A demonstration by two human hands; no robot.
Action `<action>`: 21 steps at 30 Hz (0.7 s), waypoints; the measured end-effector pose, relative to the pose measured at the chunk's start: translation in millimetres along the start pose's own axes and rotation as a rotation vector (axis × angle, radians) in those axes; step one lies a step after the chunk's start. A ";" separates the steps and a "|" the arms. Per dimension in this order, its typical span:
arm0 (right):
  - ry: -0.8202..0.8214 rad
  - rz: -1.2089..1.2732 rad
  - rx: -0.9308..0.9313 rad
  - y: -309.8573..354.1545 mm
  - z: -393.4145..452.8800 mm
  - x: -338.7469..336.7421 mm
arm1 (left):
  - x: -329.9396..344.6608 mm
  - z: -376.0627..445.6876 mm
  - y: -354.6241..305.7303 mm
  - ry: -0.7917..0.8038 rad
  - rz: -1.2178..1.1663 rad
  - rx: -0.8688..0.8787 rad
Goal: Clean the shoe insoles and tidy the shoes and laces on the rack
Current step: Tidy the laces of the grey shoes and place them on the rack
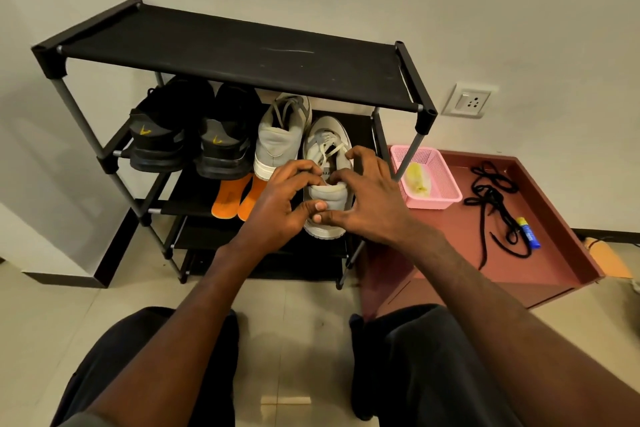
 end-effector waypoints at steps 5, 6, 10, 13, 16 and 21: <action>0.046 0.218 0.072 0.5 1.2 -1.9 | -0.6 1.2 1.9 -0.066 -0.013 -0.024; 0.035 0.274 0.103 -1.8 -0.7 -1.6 | -2.2 2.1 2.6 -0.101 -0.024 -0.039; -0.018 0.349 0.151 -1.5 -7.3 -2.8 | -5.4 3.5 4.0 -0.134 -0.048 -0.102; -0.081 0.374 0.150 3.8 -4.6 -10.4 | -15.0 2.4 0.1 -0.141 0.047 -0.083; -0.153 0.465 0.181 -1.2 5.8 -11.7 | -32.5 -3.3 6.4 -0.233 0.153 -0.126; -0.263 0.404 0.247 -6.1 36.1 -17.7 | -33.6 -6.5 18.7 -0.235 0.254 -0.191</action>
Point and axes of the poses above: each hand's wrist, its own z-axis towards the middle knuckle, its own x-axis out of the palm, y = z × x, the point moved 8 cm from there along z, towards the middle knuckle, and after that the axes turned 14 degrees about x, right-handed, at the moved point
